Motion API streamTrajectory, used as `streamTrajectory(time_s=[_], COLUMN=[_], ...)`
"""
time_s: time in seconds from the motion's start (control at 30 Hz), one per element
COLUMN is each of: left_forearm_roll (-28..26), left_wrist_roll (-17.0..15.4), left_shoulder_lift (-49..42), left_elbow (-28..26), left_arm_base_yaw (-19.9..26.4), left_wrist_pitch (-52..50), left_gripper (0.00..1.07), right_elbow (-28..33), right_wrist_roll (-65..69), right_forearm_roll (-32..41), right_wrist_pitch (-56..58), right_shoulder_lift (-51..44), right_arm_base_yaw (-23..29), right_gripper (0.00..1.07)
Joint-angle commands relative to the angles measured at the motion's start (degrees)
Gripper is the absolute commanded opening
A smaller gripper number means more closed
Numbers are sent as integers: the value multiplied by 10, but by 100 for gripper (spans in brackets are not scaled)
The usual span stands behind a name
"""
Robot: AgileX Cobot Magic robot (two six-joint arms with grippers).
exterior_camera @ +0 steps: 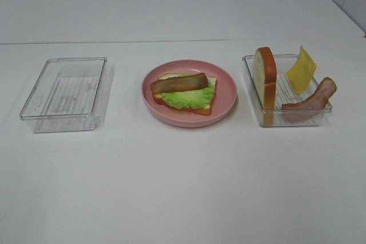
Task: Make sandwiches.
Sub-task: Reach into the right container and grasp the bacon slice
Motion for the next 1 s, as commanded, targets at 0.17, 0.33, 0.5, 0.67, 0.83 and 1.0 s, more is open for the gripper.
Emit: streamTrajectory(time_s=[0.17,0.33,0.5,0.67,0.83,1.0], left_forearm_roll=[-5,-5,-5,-5,-5,-5], left_wrist_roll=[1,1,1,1,1,1], left_shoulder_lift=[-10,-10,-10,-10,-10,-10], left_elbow=[1,1,1,1,1,1], left_arm_base_yaw=[2,2,2,2,2,2], left_wrist_pitch=[-1,-1,-1,-1,-1,-1], left_gripper=[95,95,95,95,95,95], right_elbow=[-16,-28,-42,-88,-152,-225], right_wrist_roll=[-5,-5,-5,12,12,12], right_forearm_roll=[0,-4,-4,-5,-6,-6], right_wrist_pitch=[-34,-99,-176,-207,-206,-189], right_shoulder_lift=[29,96,191,332,451,568], right_arm_base_yaw=[-2,-2,-2,-2,-2,-2], right_gripper=[83,83,83,84,84,84])
